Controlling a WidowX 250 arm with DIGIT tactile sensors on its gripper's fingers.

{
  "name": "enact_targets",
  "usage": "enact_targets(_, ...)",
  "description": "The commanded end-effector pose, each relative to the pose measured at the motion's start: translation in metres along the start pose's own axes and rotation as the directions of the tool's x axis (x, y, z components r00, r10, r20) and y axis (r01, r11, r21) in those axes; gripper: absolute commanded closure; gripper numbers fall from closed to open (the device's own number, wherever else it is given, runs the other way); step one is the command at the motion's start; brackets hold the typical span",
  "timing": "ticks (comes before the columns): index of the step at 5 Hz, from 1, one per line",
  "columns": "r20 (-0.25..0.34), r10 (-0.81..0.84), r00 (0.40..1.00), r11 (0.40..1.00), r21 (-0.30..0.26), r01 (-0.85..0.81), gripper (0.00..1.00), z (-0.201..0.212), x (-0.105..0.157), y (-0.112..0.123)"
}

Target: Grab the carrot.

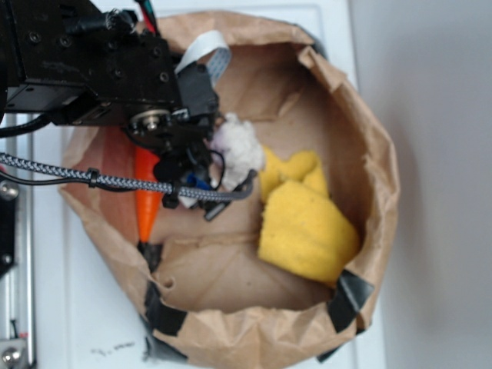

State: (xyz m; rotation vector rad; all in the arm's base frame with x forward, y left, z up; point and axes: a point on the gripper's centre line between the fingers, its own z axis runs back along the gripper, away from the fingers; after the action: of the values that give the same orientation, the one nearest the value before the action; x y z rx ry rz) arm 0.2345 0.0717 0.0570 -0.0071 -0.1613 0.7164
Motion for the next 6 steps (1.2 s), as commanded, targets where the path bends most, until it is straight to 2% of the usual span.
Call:
enact_targets(1,-0.089,-0.028,0.996,0.996,-0.083,0.020,0.00,0.015,-0.066,0.047)
enact_targets(2,-0.079,-0.031,0.996,0.996,-0.089,0.024,0.00,0.021,-0.085,0.058)
enact_targets(3,-0.059,-0.027,0.998,0.995,-0.094,0.021,0.05,0.032,-0.105,0.078)
enact_targets(4,-0.059,-0.027,0.998,0.995,-0.094,0.021,0.00,0.032,-0.105,0.078)
enact_targets(6,-0.059,-0.027,0.998,0.995,-0.094,0.021,0.00,0.032,-0.105,0.078)
